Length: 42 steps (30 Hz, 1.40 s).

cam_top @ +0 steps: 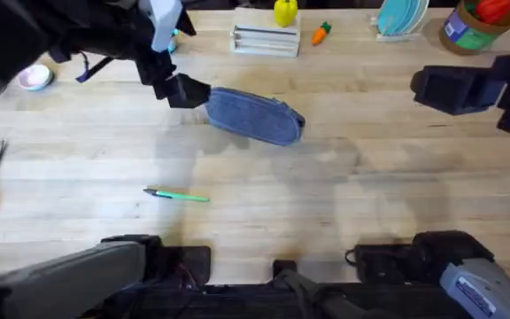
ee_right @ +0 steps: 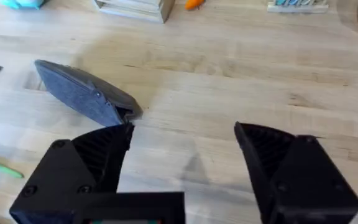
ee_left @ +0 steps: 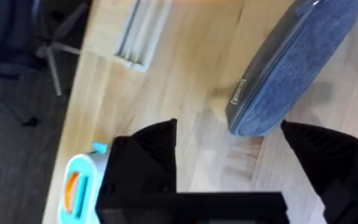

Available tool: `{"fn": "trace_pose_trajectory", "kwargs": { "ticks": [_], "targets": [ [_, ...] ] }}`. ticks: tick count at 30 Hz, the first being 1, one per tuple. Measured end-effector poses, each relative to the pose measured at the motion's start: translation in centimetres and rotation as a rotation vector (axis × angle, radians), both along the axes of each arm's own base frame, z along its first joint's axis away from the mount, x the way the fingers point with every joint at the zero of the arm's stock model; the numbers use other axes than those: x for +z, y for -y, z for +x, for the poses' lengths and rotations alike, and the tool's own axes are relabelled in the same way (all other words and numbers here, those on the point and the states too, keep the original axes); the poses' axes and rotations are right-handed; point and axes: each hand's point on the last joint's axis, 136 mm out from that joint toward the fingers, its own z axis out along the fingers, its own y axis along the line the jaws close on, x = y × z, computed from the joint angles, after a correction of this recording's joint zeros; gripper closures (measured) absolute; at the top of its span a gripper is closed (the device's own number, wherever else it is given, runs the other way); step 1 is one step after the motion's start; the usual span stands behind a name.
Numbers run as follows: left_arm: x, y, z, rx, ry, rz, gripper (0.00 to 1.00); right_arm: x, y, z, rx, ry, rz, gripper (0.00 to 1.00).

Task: Unzip the bag, pick up the pens from the table one at a time and place them inside, then zip the bag closed.

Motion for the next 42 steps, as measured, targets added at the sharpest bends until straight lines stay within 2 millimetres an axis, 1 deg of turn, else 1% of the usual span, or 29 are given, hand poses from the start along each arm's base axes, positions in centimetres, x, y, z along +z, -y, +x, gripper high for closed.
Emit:
{"fn": "trace_pose_trajectory", "kwargs": {
  "ticks": [4,7,13,14,19,22,24,38,42],
  "targets": [
    [-2.6,0.5,0.5,-0.046,-0.075,-0.027,0.009,0.0,0.0,0.0,0.000,0.000,0.000,0.005],
    [-4.3,0.4,0.7,-0.051,-0.131,-0.047,0.009,0.0,0.0,0.0,0.000,0.000,-0.001,0.005],
    [-6.7,0.1,0.7,-0.051,-0.221,-0.088,0.010,0.1,0.0,0.1,0.000,0.005,0.000,0.004],
    [-7.9,0.3,0.8,-0.063,-0.256,-0.103,0.010,0.3,0.0,0.2,0.000,0.014,0.000,0.005],
    [-10.0,0.7,0.8,-0.077,-0.324,-0.137,0.010,0.5,0.0,0.4,0.000,0.028,-0.001,0.004],
    [-11.0,0.9,0.7,-0.081,-0.356,-0.153,0.010,0.6,0.0,0.4,0.000,0.029,0.000,0.005],
    [-11.2,0.9,0.7,-0.082,-0.365,-0.157,0.010,0.6,0.0,0.4,0.000,0.029,0.000,0.005],
    [-11.0,1.2,0.6,-0.088,-0.364,-0.173,0.007,0.6,0.0,0.4,0.000,0.029,0.000,0.005],
    [-11.0,1.2,0.3,-0.087,-0.384,-0.177,0.007,0.6,0.0,0.4,0.001,0.029,0.000,0.005]
  ]
}}
